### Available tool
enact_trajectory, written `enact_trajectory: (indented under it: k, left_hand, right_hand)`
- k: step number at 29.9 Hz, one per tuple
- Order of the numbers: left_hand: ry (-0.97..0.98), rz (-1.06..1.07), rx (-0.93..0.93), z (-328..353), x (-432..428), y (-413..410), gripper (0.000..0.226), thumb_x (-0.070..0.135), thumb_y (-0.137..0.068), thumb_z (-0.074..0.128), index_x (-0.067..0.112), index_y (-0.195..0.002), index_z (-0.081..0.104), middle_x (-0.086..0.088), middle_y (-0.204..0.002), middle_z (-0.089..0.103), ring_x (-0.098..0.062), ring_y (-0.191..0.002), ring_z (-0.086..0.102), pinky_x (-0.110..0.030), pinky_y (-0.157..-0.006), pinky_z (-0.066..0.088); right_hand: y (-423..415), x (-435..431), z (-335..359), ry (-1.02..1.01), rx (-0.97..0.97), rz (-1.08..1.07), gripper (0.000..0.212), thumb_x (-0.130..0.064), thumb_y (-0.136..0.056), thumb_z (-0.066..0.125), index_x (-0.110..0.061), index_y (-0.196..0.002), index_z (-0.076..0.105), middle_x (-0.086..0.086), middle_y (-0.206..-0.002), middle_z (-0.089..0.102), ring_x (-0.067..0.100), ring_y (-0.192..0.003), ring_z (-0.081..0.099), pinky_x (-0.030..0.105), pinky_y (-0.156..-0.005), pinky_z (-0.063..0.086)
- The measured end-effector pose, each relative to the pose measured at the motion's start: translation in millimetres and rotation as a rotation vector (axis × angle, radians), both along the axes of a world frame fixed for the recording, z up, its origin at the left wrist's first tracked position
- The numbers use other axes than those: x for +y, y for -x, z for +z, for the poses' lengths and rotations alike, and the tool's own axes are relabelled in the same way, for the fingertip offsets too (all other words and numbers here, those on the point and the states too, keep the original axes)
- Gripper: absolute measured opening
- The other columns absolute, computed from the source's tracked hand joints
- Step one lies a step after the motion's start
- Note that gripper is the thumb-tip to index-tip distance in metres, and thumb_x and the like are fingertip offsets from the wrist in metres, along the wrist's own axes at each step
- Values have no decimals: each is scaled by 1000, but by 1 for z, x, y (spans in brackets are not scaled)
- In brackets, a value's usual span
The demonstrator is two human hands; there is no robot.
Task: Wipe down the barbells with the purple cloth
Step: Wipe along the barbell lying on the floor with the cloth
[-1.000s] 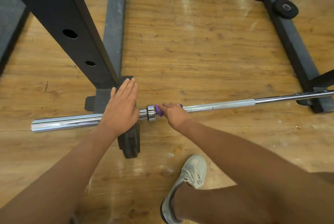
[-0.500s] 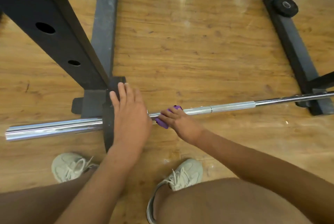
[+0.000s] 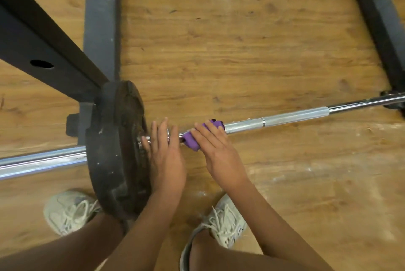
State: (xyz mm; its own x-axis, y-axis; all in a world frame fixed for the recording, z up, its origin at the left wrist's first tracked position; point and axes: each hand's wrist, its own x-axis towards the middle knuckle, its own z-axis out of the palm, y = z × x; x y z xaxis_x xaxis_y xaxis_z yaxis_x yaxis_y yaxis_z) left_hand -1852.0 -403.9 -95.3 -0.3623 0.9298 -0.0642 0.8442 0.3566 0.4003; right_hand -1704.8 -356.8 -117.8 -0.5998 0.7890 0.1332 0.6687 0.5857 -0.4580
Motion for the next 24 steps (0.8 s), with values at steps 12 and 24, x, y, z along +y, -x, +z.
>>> enact_trajectory:
  k: [12,24]
  left_hand:
    - [-4,51,-13,-3,2,-5,41,19,-101,46,9,-140,53,-11,-161,28,-30,-153,14,-56,-122,-1]
    - [7,12,117,-8,-2,-5,58,27,-103,42,10,-157,30,-8,-168,11,-34,-155,-1,-57,-122,2]
  right_hand:
    - [8,-14,3,19,-95,-221,59,-30,-101,55,-14,-155,37,6,-162,32,32,-154,14,49,-126,3]
    - [-13,21,4,-42,1,-385,38,-20,-99,62,-11,-137,59,3,-138,61,32,-135,46,52,-120,23]
